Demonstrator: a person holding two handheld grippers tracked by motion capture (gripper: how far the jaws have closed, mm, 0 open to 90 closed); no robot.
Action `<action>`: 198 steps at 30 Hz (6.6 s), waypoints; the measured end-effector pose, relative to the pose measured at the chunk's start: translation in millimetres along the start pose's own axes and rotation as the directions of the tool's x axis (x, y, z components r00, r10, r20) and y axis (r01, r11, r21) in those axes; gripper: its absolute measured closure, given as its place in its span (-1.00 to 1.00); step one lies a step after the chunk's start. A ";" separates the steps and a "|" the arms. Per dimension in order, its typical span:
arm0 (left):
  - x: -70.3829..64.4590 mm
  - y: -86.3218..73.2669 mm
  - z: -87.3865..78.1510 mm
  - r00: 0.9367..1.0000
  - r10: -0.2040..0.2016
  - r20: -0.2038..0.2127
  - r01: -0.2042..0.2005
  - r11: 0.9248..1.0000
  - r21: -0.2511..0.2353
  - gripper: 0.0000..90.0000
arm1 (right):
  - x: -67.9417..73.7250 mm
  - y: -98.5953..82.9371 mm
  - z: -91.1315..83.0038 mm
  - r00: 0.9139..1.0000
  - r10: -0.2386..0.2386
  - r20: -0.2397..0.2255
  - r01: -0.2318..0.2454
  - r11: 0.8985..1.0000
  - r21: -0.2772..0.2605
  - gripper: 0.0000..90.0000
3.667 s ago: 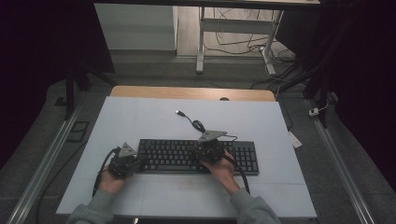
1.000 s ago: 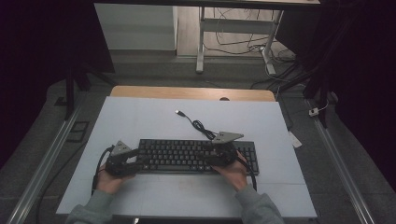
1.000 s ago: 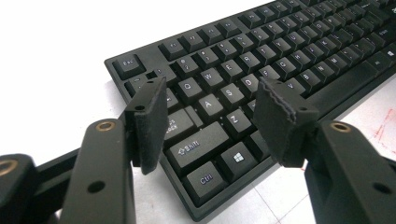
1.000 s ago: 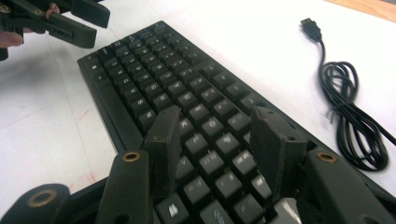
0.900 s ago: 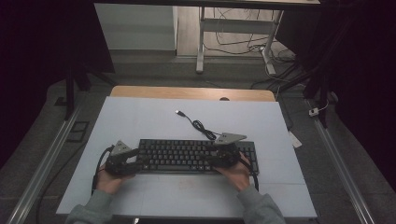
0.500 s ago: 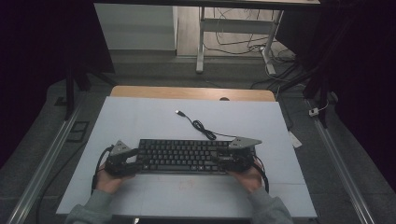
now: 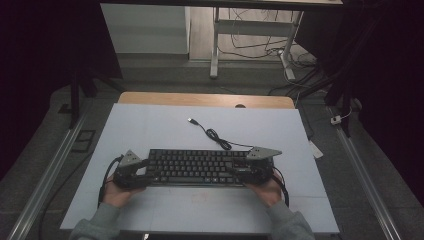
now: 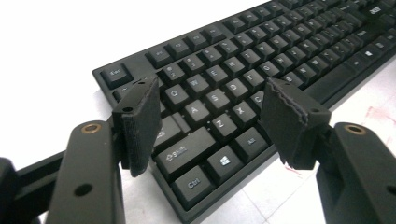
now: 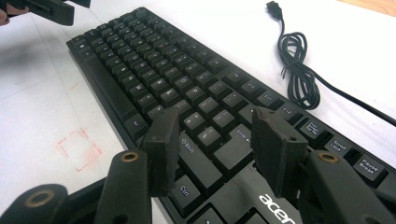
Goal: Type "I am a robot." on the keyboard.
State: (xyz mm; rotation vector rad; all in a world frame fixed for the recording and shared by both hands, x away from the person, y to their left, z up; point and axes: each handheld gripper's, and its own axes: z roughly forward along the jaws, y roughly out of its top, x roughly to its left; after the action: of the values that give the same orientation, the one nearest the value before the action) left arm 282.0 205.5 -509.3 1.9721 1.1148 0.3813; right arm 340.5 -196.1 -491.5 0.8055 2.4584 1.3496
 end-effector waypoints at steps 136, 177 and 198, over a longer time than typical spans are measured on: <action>5.3 24.1 25.6 0.998 0.055 -0.023 -0.052 0.992 0.112 0.96 | -2.6 -9.4 -5.2 1.000 -0.008 0.029 0.008 1.000 0.025 0.14; 4.9 18.0 37.4 0.997 0.077 -0.028 -0.070 0.978 0.195 0.96 | -2.8 -10.2 -3.2 0.999 -0.010 0.036 0.009 0.999 0.034 0.13; 0.5 27.9 12.0 1.000 0.023 0.015 -0.023 1.000 0.000 0.28 | -3.0 -9.9 -4.2 0.999 -0.010 0.034 0.009 1.000 0.027 0.13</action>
State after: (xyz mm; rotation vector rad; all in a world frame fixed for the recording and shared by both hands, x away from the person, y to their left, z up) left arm 305.4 192.2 -495.1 1.9861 1.0833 0.3779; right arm 337.6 -204.9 -497.6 0.8157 2.4560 1.2913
